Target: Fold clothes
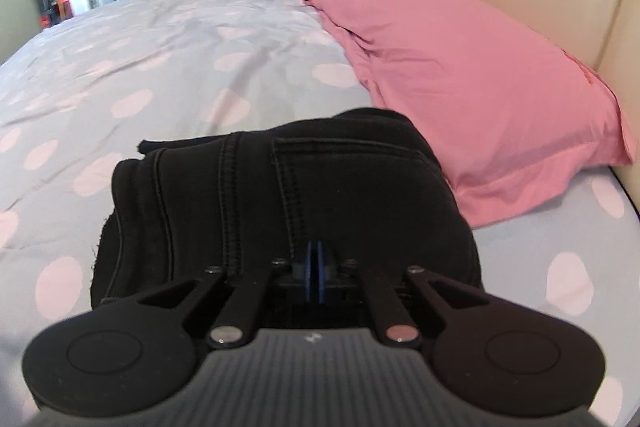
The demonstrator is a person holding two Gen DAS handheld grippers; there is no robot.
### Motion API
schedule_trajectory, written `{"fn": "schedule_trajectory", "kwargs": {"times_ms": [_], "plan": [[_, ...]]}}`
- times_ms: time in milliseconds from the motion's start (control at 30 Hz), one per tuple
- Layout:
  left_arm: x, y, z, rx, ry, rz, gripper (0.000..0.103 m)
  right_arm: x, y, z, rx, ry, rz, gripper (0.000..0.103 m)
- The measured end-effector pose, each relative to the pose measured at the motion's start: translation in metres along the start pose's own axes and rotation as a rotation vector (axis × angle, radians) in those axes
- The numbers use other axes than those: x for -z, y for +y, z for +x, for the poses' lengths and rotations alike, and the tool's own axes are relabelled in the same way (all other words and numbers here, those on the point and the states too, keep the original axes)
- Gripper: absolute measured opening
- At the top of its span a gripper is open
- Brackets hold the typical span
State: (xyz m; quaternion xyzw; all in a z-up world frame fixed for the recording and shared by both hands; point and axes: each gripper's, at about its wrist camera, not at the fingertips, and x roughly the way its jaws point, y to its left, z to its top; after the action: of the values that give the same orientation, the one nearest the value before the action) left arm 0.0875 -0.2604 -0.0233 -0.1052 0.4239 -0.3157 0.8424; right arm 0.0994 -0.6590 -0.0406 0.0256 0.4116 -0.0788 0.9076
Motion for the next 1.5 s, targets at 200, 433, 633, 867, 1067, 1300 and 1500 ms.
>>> {"fn": "schedule_trajectory", "kwargs": {"times_ms": [200, 433, 633, 867, 1067, 1300, 1500], "plan": [[0.003, 0.009, -0.058, -0.115, -0.069, 0.053, 0.053, -0.021, 0.03, -0.041, 0.061, -0.049, -0.031, 0.009], [0.01, 0.008, -0.147, -0.202, -0.182, 0.108, 0.061, -0.044, 0.126, -0.166, -0.045, -0.278, -0.22, 0.038], [0.025, 0.003, -0.221, -0.21, -0.256, 0.067, 0.067, -0.038, 0.214, -0.26, -0.312, -0.32, -0.219, 0.048], [0.052, 0.008, -0.289, -0.295, -0.333, 0.049, 0.076, 0.006, 0.294, -0.323, -0.6, -0.222, -0.144, 0.061], [0.087, 0.032, -0.299, -0.404, -0.396, 0.041, 0.079, 0.077, 0.352, -0.322, -0.517, -0.274, -0.171, 0.068], [0.13, 0.068, -0.252, -0.523, -0.395, -0.074, 0.079, 0.147, 0.376, -0.274, -0.16, -0.519, -0.132, 0.08], [0.14, 0.085, -0.223, -0.637, -0.303, -0.022, 0.079, 0.177, 0.391, -0.223, -0.102, -0.403, -0.029, 0.082]]}}
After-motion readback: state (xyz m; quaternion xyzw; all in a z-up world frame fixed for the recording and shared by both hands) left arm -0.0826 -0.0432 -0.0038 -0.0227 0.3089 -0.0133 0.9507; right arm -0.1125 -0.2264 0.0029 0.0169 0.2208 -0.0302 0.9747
